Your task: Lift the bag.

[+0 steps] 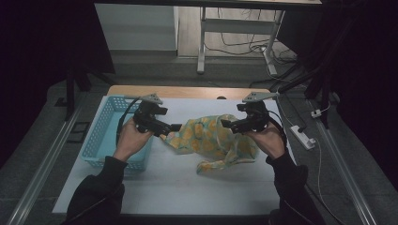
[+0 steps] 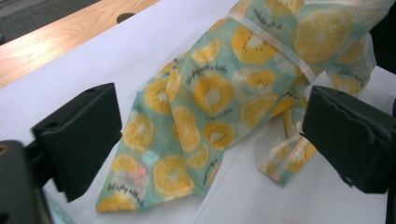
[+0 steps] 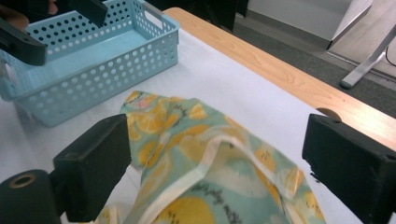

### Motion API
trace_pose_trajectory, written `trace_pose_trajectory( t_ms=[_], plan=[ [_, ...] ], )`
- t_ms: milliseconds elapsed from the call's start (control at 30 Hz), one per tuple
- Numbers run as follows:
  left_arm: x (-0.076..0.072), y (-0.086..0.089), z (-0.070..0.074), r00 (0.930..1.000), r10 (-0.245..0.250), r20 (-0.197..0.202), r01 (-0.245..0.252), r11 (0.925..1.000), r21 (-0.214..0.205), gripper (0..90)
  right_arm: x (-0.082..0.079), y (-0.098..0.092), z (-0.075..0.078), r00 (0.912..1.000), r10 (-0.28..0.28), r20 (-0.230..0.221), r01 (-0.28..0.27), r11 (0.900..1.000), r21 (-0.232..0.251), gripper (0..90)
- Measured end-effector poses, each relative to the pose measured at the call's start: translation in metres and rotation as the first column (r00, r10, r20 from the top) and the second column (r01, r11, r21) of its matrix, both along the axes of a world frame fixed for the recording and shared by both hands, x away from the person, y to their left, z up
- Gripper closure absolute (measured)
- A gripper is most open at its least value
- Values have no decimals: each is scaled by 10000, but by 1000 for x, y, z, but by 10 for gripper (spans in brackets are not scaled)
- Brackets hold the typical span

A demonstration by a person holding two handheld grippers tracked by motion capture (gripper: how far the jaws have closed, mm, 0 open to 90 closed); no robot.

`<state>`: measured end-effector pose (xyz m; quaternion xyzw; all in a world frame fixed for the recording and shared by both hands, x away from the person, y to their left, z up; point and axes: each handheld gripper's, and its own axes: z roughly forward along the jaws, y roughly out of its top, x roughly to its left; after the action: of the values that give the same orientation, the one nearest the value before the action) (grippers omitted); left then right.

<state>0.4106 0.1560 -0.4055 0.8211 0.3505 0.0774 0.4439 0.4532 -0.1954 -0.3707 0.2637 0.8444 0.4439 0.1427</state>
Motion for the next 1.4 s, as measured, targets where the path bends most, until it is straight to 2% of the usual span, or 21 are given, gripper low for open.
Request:
trace_pose_trajectory(
  t_ms=[200, 333, 533, 767, 867, 967, 1067, 1400],
  plan=[
    [-21, 12, -15, 10000, -16, -81, 16, 10000, -71, 2, -11, -6, -10, 9999, 117, -88, -117, 9999, -45, 36],
    [-34, 22, -24, 9999, 154, -31, -154, 9999, -5, 0, -17, -8, -18, 9999, 155, -9, -155, 9999, -36, 16],
    [-52, 35, -34, 9991, 394, -122, -397, 9990, -202, 0, -28, -12, -27, 9999, -18, 163, 17, 10000, 68, 0],
    [-71, 43, -42, 9976, 681, -106, -685, 9971, -331, 0, -41, -19, -31, 9994, -157, 316, 154, 9998, 92, 0],
    [-78, 44, -44, 9976, 688, -52, -689, 9972, -282, 0, -46, -22, -32, 9992, -191, 354, 185, 9997, 172, 0],
    [-87, 47, -48, 9977, 681, -18, -681, 9968, -426, 0, -51, -28, -35, 9987, -292, 414, 285, 9994, 185, 0],
    [-94, 48, -51, 9973, 738, -26, -739, 9968, -319, 0, -56, -36, -40, 9983, -432, 401, 424, 9989, 207, 0],
    [-125, 64, -61, 9910, 1338, -54, -1339, 9904, -346, 0, -74, -56, -52, 9947, -947, 412, 931, 9949, 381, 0]
  ],
)
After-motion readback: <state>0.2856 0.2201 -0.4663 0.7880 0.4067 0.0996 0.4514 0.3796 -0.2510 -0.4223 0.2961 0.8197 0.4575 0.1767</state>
